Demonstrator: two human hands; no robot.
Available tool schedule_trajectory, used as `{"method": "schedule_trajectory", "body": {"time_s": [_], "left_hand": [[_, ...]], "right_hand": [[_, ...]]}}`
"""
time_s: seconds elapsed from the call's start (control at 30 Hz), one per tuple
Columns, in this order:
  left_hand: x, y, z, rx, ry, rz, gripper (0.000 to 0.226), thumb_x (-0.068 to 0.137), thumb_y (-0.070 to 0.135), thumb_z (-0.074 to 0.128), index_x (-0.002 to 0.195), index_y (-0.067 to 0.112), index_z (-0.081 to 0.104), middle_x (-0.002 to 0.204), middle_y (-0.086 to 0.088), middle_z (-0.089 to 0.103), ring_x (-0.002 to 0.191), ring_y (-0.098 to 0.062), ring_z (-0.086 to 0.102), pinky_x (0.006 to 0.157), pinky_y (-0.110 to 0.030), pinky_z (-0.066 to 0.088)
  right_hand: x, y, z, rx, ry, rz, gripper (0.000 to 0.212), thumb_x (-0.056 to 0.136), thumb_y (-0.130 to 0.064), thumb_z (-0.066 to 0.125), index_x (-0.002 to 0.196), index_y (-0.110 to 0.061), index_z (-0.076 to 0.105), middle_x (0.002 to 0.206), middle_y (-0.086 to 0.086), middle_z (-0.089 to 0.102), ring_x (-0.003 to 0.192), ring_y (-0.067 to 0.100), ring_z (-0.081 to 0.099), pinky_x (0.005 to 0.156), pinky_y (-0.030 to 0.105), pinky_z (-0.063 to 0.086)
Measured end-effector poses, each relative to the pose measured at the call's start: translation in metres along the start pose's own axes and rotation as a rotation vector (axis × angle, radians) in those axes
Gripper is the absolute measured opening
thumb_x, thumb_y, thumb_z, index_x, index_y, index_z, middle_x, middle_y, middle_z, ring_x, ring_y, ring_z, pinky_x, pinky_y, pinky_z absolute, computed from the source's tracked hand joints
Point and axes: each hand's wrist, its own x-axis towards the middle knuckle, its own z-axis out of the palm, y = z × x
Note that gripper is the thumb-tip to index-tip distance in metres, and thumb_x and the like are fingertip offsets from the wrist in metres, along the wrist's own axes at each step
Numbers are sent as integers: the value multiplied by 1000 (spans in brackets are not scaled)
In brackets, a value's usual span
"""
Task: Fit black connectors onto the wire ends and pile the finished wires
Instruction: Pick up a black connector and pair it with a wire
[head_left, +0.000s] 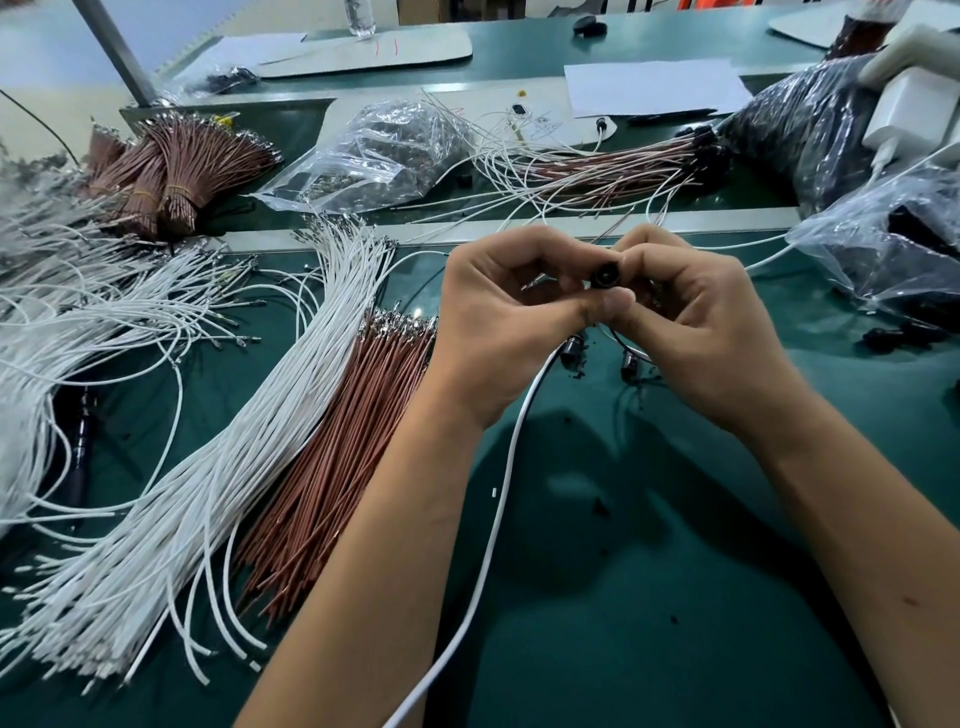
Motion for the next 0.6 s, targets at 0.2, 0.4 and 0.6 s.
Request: {"method": "schedule_trajectory", "body": {"time_s": [0.2, 0.4, 0.6], "left_hand": [[1, -2, 1, 5, -9, 12, 33, 68, -18, 81, 91, 4, 72, 75, -4, 65, 73, -15, 62, 71, -31, 54], [1, -3, 2, -38, 1, 19, 37, 67, -21, 79, 94, 3, 72, 75, -5, 67, 71, -12, 64, 69, -26, 54], [0, -4, 3, -71, -4, 12, 39, 67, -22, 77, 95, 4, 72, 73, 1, 70, 71, -13, 66, 69, -25, 55]], "right_hand": [[1, 0, 0, -94, 4, -37, 32, 93, -19, 72, 96, 12, 67, 96, 27, 54, 77, 49, 49, 64, 60, 38], [0, 0, -1, -127, 3, -73, 33, 94, -23, 70, 96, 10, 70, 95, 26, 56, 76, 47, 50, 64, 57, 39], [-1, 5, 0, -151, 9, -103, 21, 94, -11, 73, 92, 10, 71, 93, 23, 57, 76, 44, 52, 63, 56, 41]]}}
